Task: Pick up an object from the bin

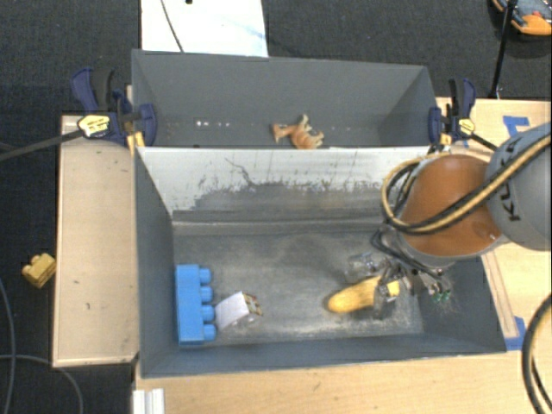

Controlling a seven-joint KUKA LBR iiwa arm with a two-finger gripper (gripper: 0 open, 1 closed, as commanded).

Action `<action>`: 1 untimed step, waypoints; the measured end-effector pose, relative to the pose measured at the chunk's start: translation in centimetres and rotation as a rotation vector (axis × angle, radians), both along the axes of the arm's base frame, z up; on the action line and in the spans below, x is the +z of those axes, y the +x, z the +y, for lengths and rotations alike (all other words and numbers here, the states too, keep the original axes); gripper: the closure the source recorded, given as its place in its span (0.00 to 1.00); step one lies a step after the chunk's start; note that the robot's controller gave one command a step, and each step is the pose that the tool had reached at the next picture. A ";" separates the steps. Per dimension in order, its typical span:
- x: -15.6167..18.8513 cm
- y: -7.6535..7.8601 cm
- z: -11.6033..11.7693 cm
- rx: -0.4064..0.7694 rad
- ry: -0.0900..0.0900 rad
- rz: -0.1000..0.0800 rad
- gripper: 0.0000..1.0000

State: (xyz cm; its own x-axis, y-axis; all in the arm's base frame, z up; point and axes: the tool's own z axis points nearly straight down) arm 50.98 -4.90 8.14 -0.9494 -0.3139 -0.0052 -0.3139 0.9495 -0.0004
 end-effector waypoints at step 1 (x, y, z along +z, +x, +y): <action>0.0 0.0 0.0 -0.002 0.000 0.000 1.00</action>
Offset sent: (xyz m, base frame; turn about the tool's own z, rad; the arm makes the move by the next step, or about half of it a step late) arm 0.0000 0.0000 0.0000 0.0000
